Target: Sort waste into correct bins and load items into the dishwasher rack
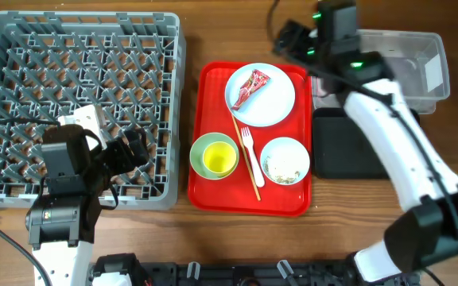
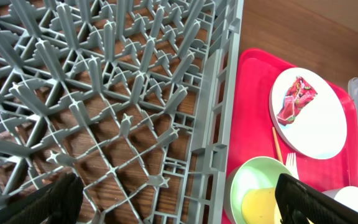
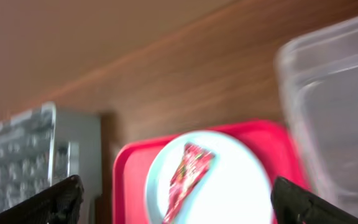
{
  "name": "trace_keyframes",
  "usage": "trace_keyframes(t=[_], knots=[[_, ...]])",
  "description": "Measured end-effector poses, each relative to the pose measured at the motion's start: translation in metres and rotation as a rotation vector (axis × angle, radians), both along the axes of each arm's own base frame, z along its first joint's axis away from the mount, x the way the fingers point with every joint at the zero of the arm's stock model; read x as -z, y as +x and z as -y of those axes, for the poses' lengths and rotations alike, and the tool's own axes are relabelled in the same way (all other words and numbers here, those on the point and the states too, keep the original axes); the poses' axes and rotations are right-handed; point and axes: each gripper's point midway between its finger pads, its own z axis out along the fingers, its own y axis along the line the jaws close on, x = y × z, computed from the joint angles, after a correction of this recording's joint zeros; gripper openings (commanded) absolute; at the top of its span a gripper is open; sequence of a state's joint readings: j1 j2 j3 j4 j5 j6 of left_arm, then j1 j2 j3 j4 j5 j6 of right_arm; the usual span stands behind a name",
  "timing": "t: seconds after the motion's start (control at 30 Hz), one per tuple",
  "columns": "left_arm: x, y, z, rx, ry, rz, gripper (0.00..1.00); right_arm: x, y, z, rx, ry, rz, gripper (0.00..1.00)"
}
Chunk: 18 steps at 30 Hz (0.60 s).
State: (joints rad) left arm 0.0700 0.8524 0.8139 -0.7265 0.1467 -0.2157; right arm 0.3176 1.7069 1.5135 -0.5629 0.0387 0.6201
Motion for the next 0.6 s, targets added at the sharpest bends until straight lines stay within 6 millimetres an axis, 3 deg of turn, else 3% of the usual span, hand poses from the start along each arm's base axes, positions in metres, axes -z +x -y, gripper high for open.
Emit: trace_keyframes(t=[0.1, 0.2, 0.3, 0.37, 0.6], knots=[[0.0, 0.0, 0.0, 0.0, 0.0, 0.0, 1.0, 0.026, 0.0, -0.03, -0.034, -0.032, -0.032, 0.93], [0.0, 0.0, 0.0, 0.0, 0.0, 0.0, 1.0, 0.06, 0.0, -0.049, -0.017, -0.08, -0.077, 0.83], [0.0, 0.0, 0.0, 0.0, 0.0, 0.0, 1.0, 0.089, -0.002, -0.056, 0.019, -0.096, -0.128, 0.82], [0.0, 0.0, 0.0, 0.0, 0.0, 0.0, 1.0, 0.125, -0.004, -0.061, 0.042, -0.115, -0.192, 0.81], [0.0, 0.0, 0.0, 0.0, 0.0, 0.0, 1.0, 0.179, -0.01, -0.068, 0.082, -0.113, -0.294, 0.81]])
